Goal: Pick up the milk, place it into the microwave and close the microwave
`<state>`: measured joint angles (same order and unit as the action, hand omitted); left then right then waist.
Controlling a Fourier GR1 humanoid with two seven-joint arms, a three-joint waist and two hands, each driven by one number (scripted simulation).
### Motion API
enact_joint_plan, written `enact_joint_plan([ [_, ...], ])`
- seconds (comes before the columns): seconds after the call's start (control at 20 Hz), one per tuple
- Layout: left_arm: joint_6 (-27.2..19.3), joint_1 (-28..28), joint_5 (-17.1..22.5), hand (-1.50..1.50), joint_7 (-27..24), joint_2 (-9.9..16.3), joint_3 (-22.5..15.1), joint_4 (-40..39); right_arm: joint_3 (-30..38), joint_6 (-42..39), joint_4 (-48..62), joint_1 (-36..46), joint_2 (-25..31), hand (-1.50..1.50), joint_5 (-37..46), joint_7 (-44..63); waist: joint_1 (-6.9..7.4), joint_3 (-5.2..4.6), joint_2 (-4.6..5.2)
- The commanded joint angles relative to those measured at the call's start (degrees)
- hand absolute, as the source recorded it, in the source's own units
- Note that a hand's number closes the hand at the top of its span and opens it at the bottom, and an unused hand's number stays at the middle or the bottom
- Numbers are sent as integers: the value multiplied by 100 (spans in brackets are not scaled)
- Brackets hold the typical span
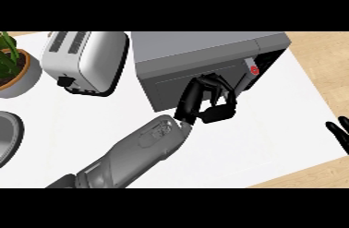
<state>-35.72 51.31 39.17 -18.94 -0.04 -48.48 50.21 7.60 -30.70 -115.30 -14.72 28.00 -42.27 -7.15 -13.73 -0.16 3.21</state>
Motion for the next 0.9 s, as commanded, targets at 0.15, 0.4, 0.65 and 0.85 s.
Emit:
enact_joint_plan([
  [0.15, 146, 314, 544, 150, -203, 3, 510, -606, 131, 24, -103, 47, 130, -150, -250, 102, -86, -7, 85],
  [0.4, -47, 387, 763, 150, -258, 3, 522, -673, 124, 26, -52, 177, 152, -150, -363, 130, -40, 9, 125],
  [0.65, -230, 298, 808, 150, -660, 3, 461, -737, 31, -93, -250, 161, 226, -150, -537, 202, -73, -1, 133],
  [0.85, -267, 309, 947, 150, -833, 3, 473, -737, 4, -187, -355, 174, 314, -150, -622, 248, -94, -4, 142],
])
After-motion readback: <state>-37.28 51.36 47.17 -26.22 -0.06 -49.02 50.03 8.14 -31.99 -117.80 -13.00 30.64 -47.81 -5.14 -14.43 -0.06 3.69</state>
